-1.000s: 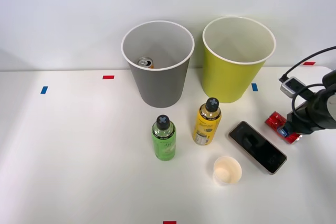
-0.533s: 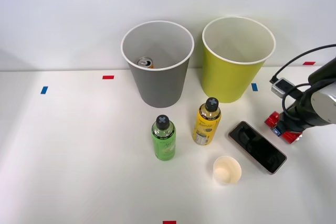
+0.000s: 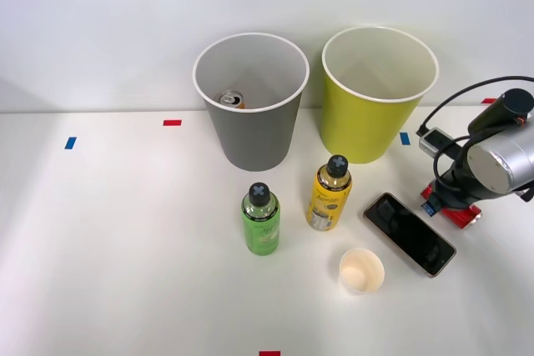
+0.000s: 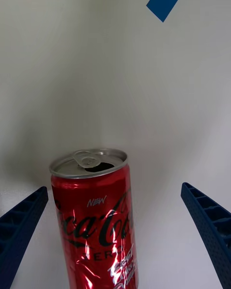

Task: Put cans in the gray bin, plastic bottles in the light green bin

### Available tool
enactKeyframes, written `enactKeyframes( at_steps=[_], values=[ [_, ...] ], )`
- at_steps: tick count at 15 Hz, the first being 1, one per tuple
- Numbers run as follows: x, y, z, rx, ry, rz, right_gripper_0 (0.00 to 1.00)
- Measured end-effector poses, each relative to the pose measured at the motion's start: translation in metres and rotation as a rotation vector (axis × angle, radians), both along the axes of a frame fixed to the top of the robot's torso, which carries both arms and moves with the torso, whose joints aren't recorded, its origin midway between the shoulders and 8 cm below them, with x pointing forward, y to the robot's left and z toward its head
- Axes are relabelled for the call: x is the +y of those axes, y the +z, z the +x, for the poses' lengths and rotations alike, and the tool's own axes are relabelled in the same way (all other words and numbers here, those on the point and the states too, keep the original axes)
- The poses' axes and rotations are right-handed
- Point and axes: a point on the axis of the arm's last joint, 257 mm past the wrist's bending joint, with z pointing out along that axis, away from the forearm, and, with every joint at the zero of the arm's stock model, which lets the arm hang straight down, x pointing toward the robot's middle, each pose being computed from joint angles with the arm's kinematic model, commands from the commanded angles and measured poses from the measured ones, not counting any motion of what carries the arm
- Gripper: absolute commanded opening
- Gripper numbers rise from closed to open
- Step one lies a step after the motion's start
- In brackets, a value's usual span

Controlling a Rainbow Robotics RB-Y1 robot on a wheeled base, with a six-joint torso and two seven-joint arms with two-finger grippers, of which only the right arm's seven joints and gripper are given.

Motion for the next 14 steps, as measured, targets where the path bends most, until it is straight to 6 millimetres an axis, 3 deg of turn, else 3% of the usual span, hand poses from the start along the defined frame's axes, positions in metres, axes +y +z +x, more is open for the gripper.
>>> enactKeyframes(
  at_steps=[5, 7, 8, 9, 14],
  values=[
    [-0.0006, -0.0025, 0.0025, 0.006, -0.001, -0.006, 0.95],
    [-0.0006, -0.0020, 0.0029, 0.005, 0.003, -0.009, 0.51],
    [-0.0006, -0.0019, 0.0029, 0.005, 0.004, -0.010, 0.22],
    [-0.0007, -0.0019, 0.0030, 0.005, 0.005, -0.010, 0.11],
    [0.0023, -0.0045, 0.0012, 0.013, 0.014, -0.008, 0.10]
  ],
)
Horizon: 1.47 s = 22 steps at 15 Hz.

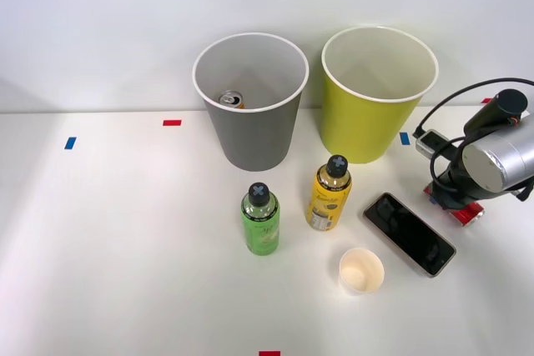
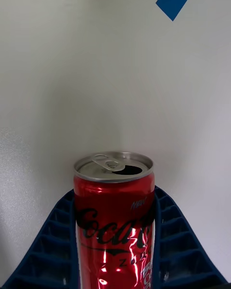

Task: Put cans in the gray bin, plastic bottles in the light green bin

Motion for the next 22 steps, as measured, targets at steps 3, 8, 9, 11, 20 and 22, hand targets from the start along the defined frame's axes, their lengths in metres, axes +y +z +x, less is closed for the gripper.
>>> enactKeyframes(
  at_steps=[3, 8, 9, 11, 20, 22],
  values=[
    [0.001, -0.001, -0.001, 0.002, 0.001, 0.000, 0.08],
    [0.009, 0.002, -0.004, 0.009, 0.016, 0.026, 0.01],
    [0.012, 0.007, -0.008, 0.020, 0.023, 0.027, 0.00],
    [0.017, 0.020, -0.024, 0.065, 0.029, 0.030, 0.00],
    [0.056, 0.122, -0.077, 0.063, 0.187, 0.213, 0.00],
    [0.059, 0.132, -0.087, 0.025, 0.261, 0.214, 0.00]
  ],
)
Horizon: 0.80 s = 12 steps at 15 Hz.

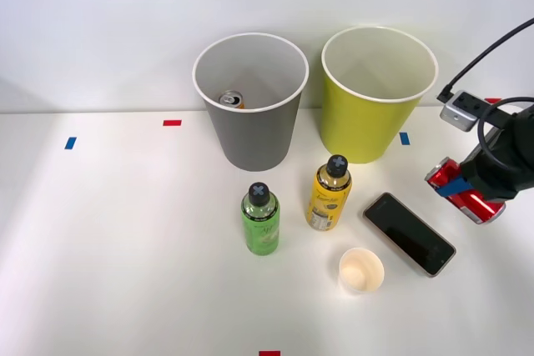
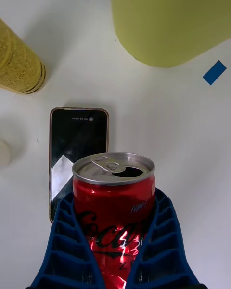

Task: Put cans in the gray bin, plastic bottles in the light green bin

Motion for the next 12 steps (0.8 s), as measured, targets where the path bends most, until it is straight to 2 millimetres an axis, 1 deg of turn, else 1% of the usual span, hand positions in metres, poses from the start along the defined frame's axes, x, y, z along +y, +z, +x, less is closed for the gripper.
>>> enactKeyframes(
  at_steps=[1, 4, 5, 6, 8, 9, 10, 12],
  values=[
    [0.002, 0.005, -0.002, -0.041, 0.046, 0.002, 0.00],
    [0.026, 0.022, 0.001, -0.196, 0.101, 0.126, 0.00],
    [0.038, 0.031, 0.004, -0.253, 0.109, 0.187, 0.00],
    [0.052, 0.044, 0.008, -0.314, 0.117, 0.267, 0.00],
    [0.084, 0.077, 0.009, -0.400, 0.122, 0.476, 0.00],
    [0.098, 0.099, 0.008, -0.436, 0.123, 0.597, 0.00],
    [0.109, 0.123, 0.007, -0.473, 0.120, 0.709, 0.00],
    [0.119, 0.165, 0.007, -0.543, 0.105, 0.892, 0.00]
  ],
)
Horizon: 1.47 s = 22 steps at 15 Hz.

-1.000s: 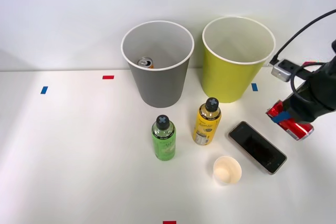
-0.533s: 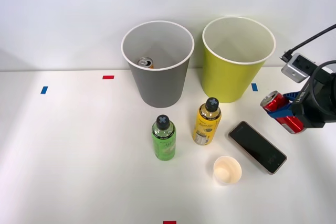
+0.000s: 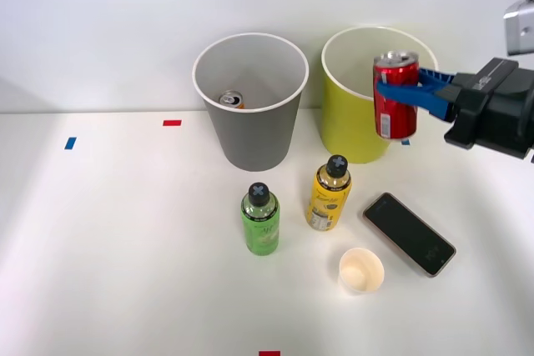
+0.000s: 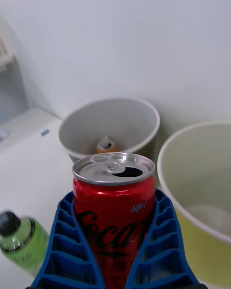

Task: Put cans in the gray bin, plastic bottles in the light green bin

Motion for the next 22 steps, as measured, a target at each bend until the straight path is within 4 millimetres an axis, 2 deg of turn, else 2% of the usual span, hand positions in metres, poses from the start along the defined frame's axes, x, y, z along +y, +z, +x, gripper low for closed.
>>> enactKeyframes(
  at_steps=[2, 4, 7, 9, 12, 14, 16, 19, 22],
  values=[
    [0.005, 0.033, 0.001, -0.050, -0.001, 0.147, 0.00],
    [0.013, 0.053, 0.005, -0.101, -0.008, 0.253, 0.00],
    [0.036, 0.056, 0.004, -0.134, 0.015, 0.304, 0.00],
    [0.044, 0.051, 0.006, -0.167, 0.013, 0.260, 0.00],
    [0.072, 0.045, 0.010, -0.185, 0.051, 0.233, 0.00],
    [0.097, 0.041, 0.025, -0.187, 0.079, 0.229, 0.00],
    [0.121, 0.044, 0.053, -0.189, 0.090, 0.233, 0.00],
    [0.146, 0.037, 0.099, -0.172, 0.080, 0.188, 0.00],
    [0.166, 0.021, 0.126, -0.128, 0.077, 0.156, 0.00]
  ],
)
